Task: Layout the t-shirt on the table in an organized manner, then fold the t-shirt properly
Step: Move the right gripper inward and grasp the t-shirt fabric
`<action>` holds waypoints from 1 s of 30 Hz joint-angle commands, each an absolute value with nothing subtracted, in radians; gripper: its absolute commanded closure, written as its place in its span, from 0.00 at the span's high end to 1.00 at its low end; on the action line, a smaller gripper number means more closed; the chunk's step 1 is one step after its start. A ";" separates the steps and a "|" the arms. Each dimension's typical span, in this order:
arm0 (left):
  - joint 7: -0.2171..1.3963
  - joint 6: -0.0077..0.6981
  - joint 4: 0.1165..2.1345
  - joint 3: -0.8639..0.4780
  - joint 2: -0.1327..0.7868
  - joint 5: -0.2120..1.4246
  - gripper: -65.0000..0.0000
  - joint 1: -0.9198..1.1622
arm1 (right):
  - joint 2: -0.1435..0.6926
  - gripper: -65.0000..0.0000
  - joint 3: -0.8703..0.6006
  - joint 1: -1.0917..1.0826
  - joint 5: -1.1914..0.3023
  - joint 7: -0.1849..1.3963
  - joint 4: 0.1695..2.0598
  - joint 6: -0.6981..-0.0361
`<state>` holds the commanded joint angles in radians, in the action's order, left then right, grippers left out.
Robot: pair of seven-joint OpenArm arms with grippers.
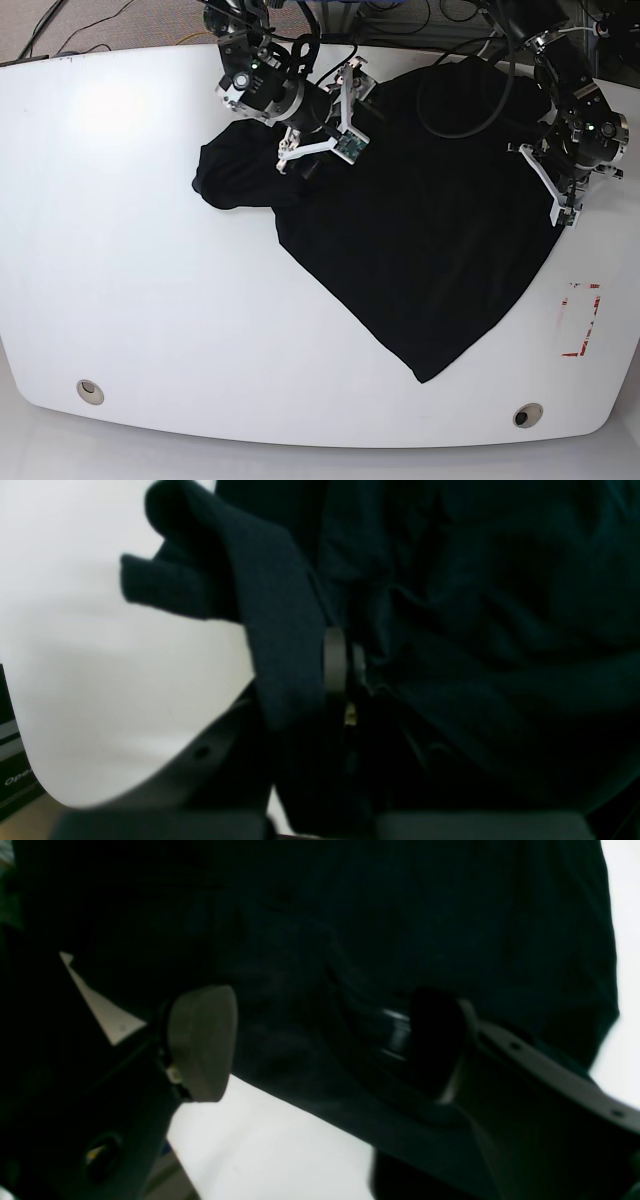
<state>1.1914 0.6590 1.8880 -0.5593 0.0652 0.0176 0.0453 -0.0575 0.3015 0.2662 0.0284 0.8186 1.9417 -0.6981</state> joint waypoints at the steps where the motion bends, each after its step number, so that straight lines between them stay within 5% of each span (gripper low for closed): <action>1: 1.191 0.659 1.888 -0.561 0.074 0.019 0.00 0.047 | -0.064 0.80 0.303 0.255 0.028 0.816 1.926 -0.698; 24: 1.191 0.661 1.886 -0.585 0.142 0.024 0.00 0.077 | -0.113 0.80 0.394 0.079 0.028 0.759 1.635 -0.698; 27: 1.191 0.661 1.886 -0.585 0.140 0.024 0.00 0.077 | -0.111 0.72 0.409 0.084 0.028 0.759 1.635 -0.698; 30: 1.191 0.661 1.886 -0.585 0.139 0.024 0.00 0.077 | -0.107 0.49 0.424 0.085 0.028 0.760 1.635 -0.698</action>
